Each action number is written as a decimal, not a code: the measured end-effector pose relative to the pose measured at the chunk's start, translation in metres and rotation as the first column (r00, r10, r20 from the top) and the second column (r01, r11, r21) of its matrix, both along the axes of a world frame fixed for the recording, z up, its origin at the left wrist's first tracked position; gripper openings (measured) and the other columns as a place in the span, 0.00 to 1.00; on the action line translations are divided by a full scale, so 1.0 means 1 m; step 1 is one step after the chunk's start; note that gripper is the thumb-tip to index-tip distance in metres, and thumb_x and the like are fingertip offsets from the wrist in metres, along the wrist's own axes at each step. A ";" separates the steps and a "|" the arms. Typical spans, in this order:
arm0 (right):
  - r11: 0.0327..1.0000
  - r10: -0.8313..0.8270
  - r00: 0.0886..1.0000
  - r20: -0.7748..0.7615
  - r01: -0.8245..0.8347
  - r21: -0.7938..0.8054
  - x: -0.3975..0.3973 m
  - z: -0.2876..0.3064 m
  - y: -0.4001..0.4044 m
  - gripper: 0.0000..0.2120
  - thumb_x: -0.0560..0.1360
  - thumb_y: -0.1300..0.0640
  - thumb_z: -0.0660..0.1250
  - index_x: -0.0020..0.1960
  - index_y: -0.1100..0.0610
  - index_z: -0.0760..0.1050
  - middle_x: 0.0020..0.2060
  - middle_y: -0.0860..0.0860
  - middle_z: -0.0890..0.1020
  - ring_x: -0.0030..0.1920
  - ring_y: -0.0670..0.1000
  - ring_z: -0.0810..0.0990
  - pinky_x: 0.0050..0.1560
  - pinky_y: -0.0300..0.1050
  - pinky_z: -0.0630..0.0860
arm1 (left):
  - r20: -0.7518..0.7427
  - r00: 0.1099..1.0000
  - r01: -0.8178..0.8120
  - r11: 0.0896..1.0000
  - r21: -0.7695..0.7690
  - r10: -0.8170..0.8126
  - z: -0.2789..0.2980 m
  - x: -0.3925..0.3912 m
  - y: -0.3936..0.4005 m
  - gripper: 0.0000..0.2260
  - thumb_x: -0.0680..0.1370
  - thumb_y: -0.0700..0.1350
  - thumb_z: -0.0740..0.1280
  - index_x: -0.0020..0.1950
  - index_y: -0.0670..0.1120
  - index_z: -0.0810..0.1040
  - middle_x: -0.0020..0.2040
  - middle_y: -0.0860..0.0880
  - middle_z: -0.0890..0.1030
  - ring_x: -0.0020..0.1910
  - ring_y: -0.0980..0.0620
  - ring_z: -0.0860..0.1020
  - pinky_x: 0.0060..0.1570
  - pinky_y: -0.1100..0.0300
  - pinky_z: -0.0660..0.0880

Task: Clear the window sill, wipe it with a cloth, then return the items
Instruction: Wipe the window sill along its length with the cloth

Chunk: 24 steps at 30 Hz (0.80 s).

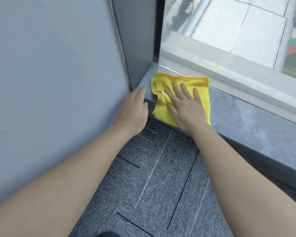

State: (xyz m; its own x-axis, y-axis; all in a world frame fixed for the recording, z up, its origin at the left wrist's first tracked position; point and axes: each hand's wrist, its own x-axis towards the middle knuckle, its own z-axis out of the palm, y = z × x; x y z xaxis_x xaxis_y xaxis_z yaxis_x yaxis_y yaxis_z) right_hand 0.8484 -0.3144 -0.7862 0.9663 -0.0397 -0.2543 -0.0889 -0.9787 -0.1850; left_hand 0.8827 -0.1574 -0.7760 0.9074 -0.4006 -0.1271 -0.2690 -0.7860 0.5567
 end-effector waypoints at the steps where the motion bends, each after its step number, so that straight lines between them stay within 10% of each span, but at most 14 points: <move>1: 0.999 -0.033 0.999 -0.009 0.033 -0.009 -0.001 0.000 0.001 0.25 0.81 0.47 0.45 0.76 0.47 0.45 0.78 0.48 0.45 0.78 0.51 0.41 0.74 0.55 0.37 | 0.002 1.000 0.004 1.000 -0.020 -0.004 0.001 -0.001 0.000 0.20 0.77 0.38 0.55 0.70 0.36 0.60 0.71 0.38 0.65 0.71 0.43 0.63 0.71 0.55 0.56; 9: 0.957 -0.291 0.956 -0.045 0.290 -0.019 0.042 -0.005 0.031 0.29 0.79 0.42 0.43 0.76 0.50 0.40 0.78 0.53 0.43 0.77 0.57 0.37 0.72 0.63 0.35 | -0.010 1.000 0.002 0.995 -0.096 -0.003 0.006 -0.003 0.020 0.25 0.73 0.43 0.50 0.69 0.36 0.62 0.71 0.38 0.67 0.71 0.45 0.64 0.67 0.66 0.52; 24: 0.987 0.158 0.987 0.015 -0.158 -0.019 0.021 -0.002 0.023 0.23 0.80 0.44 0.46 0.74 0.39 0.47 0.78 0.46 0.48 0.78 0.53 0.41 0.74 0.58 0.38 | -0.012 0.999 -0.047 0.986 -0.161 0.046 0.002 -0.014 0.007 0.28 0.73 0.49 0.51 0.70 0.38 0.59 0.72 0.40 0.64 0.72 0.46 0.62 0.69 0.62 0.54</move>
